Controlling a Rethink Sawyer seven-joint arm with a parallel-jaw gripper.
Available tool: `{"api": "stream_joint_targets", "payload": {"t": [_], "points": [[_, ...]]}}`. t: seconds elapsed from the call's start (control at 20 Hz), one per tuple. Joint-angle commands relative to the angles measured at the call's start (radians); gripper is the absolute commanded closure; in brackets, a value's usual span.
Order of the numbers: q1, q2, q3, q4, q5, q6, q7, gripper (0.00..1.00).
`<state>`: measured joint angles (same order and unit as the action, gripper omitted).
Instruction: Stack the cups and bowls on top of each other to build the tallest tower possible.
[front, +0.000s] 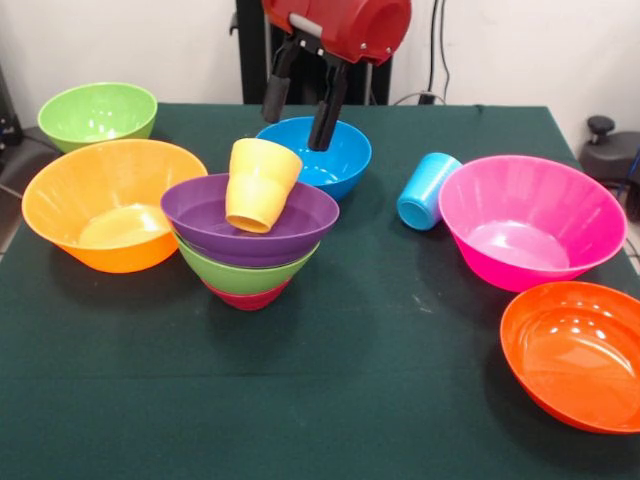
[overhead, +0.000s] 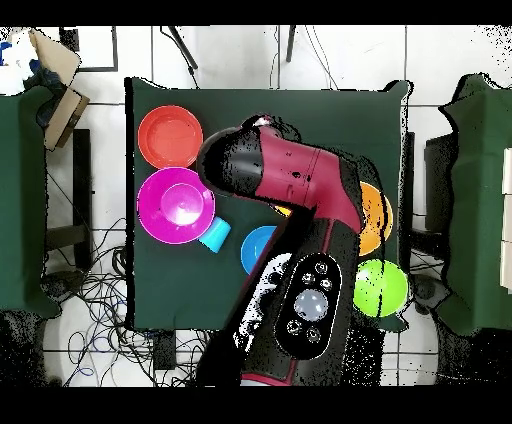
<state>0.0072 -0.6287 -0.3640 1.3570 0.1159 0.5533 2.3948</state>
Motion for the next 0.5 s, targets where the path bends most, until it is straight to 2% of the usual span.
{"api": "stream_joint_targets", "payload": {"t": [0.05,0.25,0.5], "points": [[0.026,0.073,0.009,0.104,0.034,-0.095,0.257,0.0],[0.032,0.087,0.011,0.158,0.035,-0.209,0.259,0.0],[0.043,0.09,0.006,0.204,0.048,-0.302,0.261,0.0]]}}
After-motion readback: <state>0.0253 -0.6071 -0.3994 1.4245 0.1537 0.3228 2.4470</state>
